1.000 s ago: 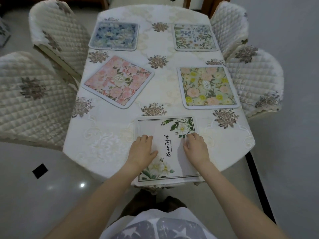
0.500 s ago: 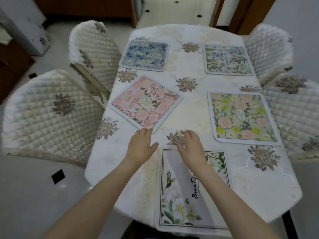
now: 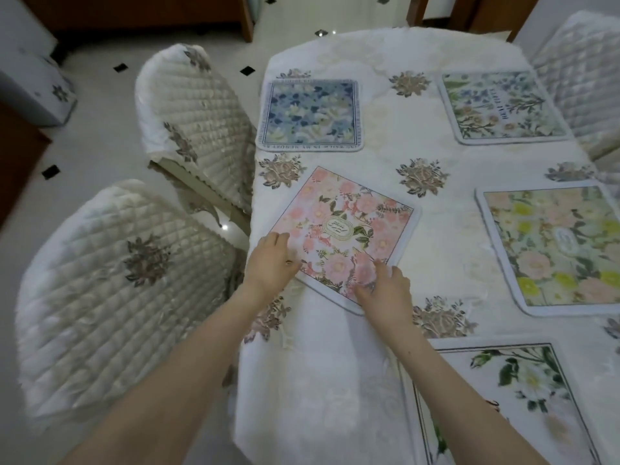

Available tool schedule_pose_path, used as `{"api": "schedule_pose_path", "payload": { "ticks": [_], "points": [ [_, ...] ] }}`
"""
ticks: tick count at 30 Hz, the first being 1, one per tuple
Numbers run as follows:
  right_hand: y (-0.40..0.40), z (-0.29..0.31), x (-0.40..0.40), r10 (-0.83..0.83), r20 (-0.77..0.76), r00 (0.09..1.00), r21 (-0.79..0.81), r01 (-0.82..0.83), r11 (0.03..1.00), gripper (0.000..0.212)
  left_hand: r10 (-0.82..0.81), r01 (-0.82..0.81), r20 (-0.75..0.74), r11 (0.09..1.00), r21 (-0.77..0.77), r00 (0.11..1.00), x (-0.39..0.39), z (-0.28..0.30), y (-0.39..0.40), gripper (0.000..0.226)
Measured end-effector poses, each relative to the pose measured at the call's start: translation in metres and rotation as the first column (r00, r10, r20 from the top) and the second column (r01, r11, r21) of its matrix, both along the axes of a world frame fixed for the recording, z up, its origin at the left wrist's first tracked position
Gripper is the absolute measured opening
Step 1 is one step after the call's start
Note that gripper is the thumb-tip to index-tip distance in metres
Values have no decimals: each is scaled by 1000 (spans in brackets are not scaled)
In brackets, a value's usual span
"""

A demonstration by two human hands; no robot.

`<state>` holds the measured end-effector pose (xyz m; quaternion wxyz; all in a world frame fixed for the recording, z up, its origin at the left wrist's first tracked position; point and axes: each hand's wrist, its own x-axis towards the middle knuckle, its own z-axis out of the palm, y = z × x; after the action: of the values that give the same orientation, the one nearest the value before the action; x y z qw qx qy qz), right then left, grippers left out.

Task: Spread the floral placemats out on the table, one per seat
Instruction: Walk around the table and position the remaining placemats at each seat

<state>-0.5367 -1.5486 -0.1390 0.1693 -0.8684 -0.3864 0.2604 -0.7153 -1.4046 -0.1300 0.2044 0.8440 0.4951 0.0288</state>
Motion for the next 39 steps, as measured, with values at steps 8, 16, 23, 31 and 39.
{"api": "schedule_pose_path", "payload": {
  "ticks": [8,16,23,31,39],
  "points": [
    [24,-16,-18,-64,142,988,-120,82,989,69,8,-13,-90,998,-59,996,-2,-26,52,62],
    [21,-21,-9,-84,72,994,-79,89,993,72,83,-91,-98,992,-84,992,-8,-40,48,82],
    [5,-14,-1,-48,16,999,-72,49,996,74,221,-232,-124,969,-86,967,-24,-38,-6,76],
    [-23,-10,3,49,-37,998,-93,-52,994,75,373,-389,-138,914,-118,917,-36,-29,-80,85],
    [-49,-12,-10,83,-75,994,-70,-88,994,77,450,-469,-144,872,-140,881,-54,-24,-127,89]
  ]
}}
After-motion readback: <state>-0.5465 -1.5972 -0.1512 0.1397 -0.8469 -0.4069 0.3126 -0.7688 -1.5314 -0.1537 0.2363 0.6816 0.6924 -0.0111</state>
